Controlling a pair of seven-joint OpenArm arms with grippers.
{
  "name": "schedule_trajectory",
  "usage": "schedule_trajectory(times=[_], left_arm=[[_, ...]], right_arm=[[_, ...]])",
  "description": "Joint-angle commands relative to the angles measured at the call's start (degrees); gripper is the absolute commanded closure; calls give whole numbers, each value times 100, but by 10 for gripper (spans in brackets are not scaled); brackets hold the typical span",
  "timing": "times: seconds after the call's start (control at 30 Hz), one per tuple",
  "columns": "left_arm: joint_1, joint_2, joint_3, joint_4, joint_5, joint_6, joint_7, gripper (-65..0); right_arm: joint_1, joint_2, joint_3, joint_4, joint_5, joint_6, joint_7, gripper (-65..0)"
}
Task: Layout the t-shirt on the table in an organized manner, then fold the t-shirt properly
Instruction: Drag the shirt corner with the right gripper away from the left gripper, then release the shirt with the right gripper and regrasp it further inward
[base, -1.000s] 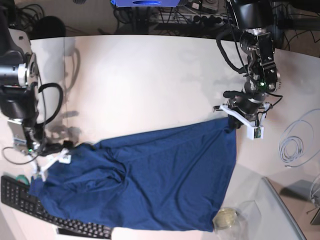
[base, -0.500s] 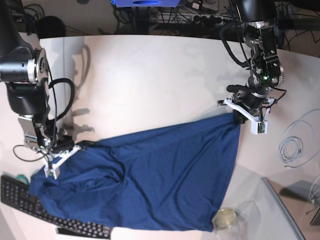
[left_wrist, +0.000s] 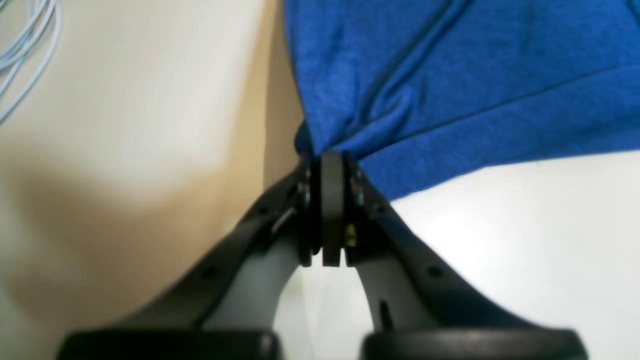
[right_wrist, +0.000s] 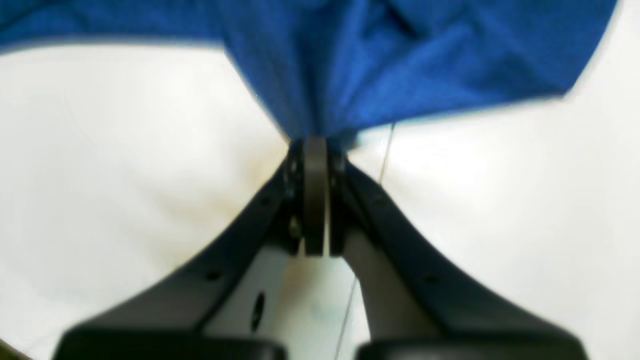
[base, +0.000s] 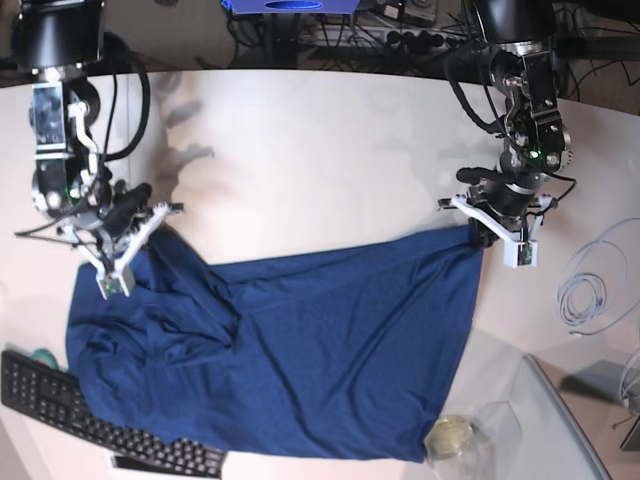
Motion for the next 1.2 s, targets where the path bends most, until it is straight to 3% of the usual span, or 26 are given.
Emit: schedule_trajectory(times=[0.0,0.1,0.23,0.4,0.47,0.57,0.63,0.7,0.87,0.97,1.17], left_arm=[[-11,-50,-16,252,-54,12,-111,0],[165,-50,-16,603,-54,12,-120,0],[332,-50,-16,955,-54,12,-102,0],[341,-50,-16,981,-54,12,-102,0],[350,-59,-16,973,-54,12,-102,0],[376,-59,-16,990,-54,12,-102,0],[376,-59,-16,973,-54,12,-102,0],[446,-59,-16,973,-54,12,-120,0],[455,-59,-16,964,-54,12,-120,0],[508,-59,-16,964,-54,12,-128,0],[543,-59,-34,964,-54,12,-128,0]], right_arm=[[-150,57,99,256,21,-35,-7,0],[-713,22,574,748,30,1,-236,0],[-1346,-75,565,1311,30,18,-359,0],[-1390,-224,609,1373,4,159,-394,-14],[-1390,-207,776,1592,-5,159,-535,-81],[-1161,-207,1365,1759,-14,159,-711,-269],[-739,-198,1875,1390,-14,159,-676,-375],[-212,-66,2270,740,-75,203,-456,-429],[1054,532,1980,-1722,-392,203,335,-438],[1555,602,1919,-2856,-409,203,784,-438],[1872,611,1356,-3621,-418,176,1056,-434]])
